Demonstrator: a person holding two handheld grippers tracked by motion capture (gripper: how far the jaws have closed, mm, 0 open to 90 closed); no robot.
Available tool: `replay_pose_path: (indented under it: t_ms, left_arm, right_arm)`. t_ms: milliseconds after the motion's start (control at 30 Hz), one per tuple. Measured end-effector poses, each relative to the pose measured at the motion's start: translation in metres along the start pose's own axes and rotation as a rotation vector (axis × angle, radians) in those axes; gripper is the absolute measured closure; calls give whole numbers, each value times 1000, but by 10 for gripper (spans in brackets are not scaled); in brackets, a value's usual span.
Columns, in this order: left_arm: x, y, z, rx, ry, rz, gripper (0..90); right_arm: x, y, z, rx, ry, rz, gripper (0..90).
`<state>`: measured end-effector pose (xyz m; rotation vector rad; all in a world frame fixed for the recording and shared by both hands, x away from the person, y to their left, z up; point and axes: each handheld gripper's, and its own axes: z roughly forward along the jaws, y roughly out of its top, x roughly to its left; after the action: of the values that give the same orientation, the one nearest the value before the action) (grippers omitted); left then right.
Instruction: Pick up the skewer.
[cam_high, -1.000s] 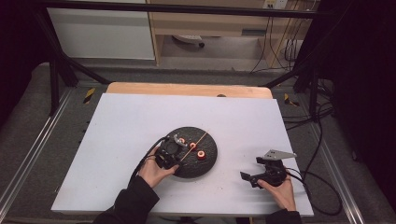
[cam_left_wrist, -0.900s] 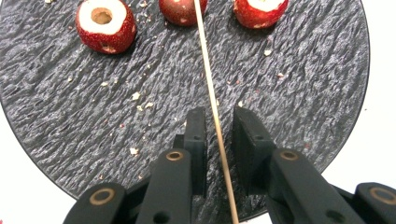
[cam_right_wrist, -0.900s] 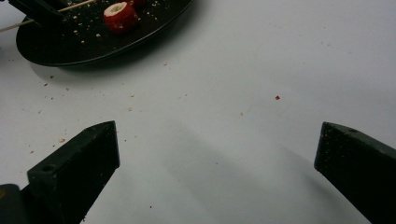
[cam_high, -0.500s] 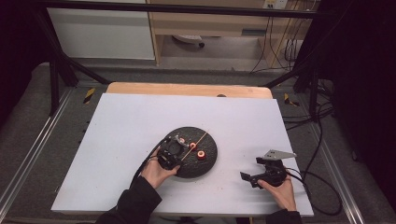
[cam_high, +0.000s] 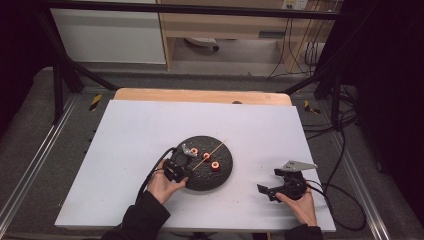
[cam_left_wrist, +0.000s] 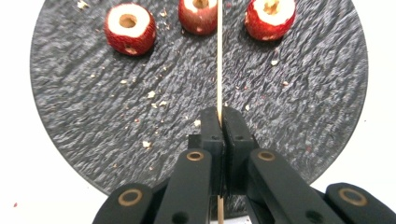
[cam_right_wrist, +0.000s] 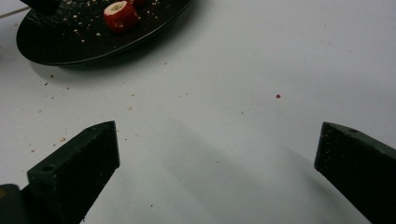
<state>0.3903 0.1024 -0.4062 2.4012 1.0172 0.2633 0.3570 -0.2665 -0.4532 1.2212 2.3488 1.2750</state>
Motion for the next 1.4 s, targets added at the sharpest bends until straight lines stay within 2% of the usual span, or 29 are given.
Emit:
replay_pose_path:
  t_ms: [233,400,600,767,1033,1233,1400]
  left_arm:
    - [8,-13,-15,-88,-27,-5,879]
    - [13,-25,-25,-150,-31,-7,880]
    - [19,-42,-36,-224,-60,-5,880]
    - [24,-57,-44,-273,-57,-11,880]
    - [32,-85,-54,-340,-62,-28,879]
    - [38,-108,-56,-366,-60,-33,879]
    - [42,-118,-55,-370,-63,-35,879]
  right_arm:
    - [0,0,0,-2,-1,4,6]
    - [1,0,0,-2,-3,11,6]
    - [0,0,0,-3,-3,10,6]
    - [1,0,-1,-4,-4,12,5]
    - [4,2,1,9,-20,15,5]
    - [10,7,4,23,-27,-3,5]
    - [15,13,6,28,-39,-3,5]
